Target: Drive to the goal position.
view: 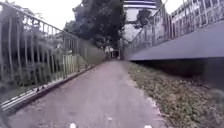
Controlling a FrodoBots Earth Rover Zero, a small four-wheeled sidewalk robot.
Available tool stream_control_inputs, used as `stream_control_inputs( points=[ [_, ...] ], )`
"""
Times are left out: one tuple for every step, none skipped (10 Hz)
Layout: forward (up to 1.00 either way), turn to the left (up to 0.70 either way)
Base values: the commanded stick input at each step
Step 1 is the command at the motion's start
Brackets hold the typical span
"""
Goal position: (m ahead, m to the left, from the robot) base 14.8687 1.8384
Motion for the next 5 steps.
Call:
stream_control_inputs(
  points=[
    [0.7,0.0],
    [0.7,0.0],
    [0.7,0.0],
    [0.7,0.0],
    [0.7,0.0]
  ],
)
